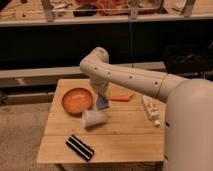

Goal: Place the white sponge in the ceramic bowl

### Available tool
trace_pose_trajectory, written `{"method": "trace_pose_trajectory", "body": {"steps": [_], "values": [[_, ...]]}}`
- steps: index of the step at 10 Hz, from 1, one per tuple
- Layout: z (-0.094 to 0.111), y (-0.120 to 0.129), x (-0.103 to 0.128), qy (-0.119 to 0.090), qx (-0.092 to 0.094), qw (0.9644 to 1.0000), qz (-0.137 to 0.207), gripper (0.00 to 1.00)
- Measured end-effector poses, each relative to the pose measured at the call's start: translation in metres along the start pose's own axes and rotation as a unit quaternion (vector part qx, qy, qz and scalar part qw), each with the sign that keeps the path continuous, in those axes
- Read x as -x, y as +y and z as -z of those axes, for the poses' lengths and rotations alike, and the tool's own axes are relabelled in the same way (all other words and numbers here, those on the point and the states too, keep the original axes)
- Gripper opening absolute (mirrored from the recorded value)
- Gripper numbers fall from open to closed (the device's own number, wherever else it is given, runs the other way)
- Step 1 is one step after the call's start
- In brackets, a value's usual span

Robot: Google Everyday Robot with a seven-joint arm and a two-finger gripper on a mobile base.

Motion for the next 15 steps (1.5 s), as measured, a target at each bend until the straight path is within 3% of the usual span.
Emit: {"method": "trace_pose_trajectory", "body": {"steps": [3,5,8,11,15], "values": [[0.0,-0.014,-0.001,0.0,-0.011,0.9999,0.011,0.0],[-0.006,-0.041,0.002,-0.003,-0.022,0.9995,0.023,0.0],[-0.008,-0.053,0.0,-0.004,-0.034,0.9989,0.033,0.0],[-0.02,-0.077,0.012,-0.008,-0.047,0.9977,0.048,0.0],[-0.029,-0.085,0.013,-0.012,-0.059,0.9969,0.051,0.0]]}}
